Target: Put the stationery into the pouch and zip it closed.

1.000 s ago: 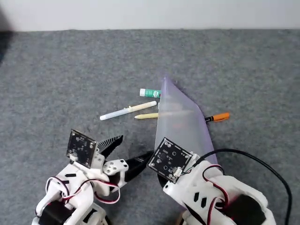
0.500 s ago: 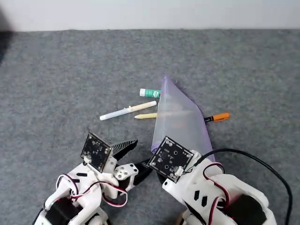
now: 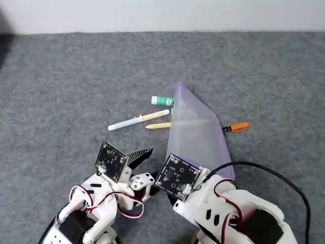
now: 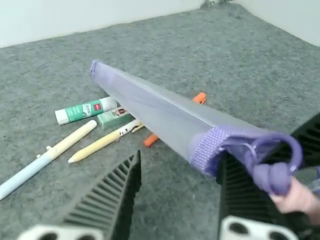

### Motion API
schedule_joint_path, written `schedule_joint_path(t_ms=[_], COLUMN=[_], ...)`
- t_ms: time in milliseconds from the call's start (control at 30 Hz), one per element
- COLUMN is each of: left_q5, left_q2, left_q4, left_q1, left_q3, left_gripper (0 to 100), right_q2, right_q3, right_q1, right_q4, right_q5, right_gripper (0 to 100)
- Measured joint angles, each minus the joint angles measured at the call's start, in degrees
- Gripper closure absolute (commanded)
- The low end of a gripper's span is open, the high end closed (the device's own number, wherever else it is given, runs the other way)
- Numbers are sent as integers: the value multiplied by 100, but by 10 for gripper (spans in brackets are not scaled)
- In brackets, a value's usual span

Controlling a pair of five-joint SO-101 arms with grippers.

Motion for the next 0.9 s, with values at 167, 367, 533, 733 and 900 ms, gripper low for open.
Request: schedule_joint_path(t_ms=[167, 367, 533, 733, 900], left_q5=[0, 0, 9, 0, 0], left_q2=[0, -88, -70, 0, -88], left_q4=[-9, -70, -334, -536, -545], left_q1=[18, 44, 44, 79, 299], left_q3=[35, 26, 26, 44, 475], left_gripper=[837, 961, 971, 972, 988], right_q2=[-9, 79, 62, 35, 62], right_q3=[123, 290, 299, 299, 369], right_q1=[-18, -132, -149, -519, -554], right_q4=[-9, 0, -9, -9, 62], right_q5=[-176, -211, -229, -237, -237], right_gripper=[991, 991, 991, 991, 991])
